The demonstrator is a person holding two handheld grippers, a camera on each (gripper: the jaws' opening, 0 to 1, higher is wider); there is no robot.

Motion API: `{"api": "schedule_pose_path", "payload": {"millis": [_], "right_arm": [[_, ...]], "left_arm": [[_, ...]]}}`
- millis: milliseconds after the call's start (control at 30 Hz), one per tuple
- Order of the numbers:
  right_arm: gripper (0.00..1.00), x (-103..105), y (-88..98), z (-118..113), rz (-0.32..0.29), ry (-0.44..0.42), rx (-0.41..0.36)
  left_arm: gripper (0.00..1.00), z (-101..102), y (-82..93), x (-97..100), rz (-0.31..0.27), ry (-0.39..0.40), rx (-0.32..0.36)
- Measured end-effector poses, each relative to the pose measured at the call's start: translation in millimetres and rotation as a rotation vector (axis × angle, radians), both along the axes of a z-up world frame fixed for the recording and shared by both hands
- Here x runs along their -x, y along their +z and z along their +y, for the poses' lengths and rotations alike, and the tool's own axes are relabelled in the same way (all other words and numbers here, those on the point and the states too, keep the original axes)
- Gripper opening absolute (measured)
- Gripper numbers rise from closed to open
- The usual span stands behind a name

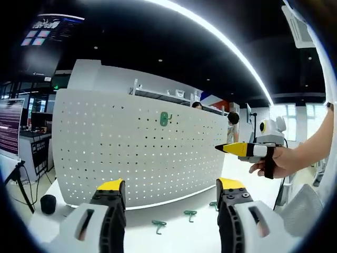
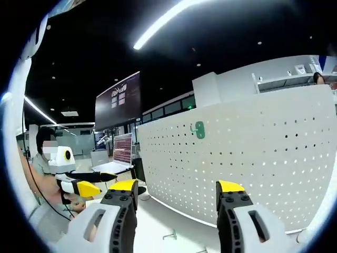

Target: Insert the hook assembly into the mounting plate slot until the hook locks in place.

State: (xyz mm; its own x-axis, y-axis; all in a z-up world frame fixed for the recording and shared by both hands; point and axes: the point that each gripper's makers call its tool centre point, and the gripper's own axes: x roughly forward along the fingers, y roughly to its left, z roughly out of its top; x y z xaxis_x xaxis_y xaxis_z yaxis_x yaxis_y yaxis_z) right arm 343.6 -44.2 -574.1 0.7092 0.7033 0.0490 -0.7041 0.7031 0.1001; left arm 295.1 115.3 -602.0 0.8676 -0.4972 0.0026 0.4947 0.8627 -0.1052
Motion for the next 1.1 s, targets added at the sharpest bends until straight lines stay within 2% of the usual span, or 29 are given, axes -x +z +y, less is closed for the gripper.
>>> {"api": "schedule_pose_path", "payload": {"millis": [367,733,900,1100], "right_arm": [[0.59,12.8,-14.5,-19.7,0.033,-0.033,-0.003],[0.59,22.2,-23.8,-31.3,0.062,-0.064,-0.01],[0.59,28.5,-34.3,-35.8,0.08,-0.067,0.015],[0.59,35.8,-48.3,-42.5,0.115,-0.08,0.056]], "left_arm": [[0.72,-1.7,-9.4,4.4,0.021,-0.025,-0.02],[0.72,-6.5,-7.8,5.2,0.026,-0.04,-0.015],[0.71,-7.3,-11.4,6.7,0.037,-0.052,-0.024],[0.72,-5.0,-24.6,9.1,0.083,-0.056,-0.038]]}}
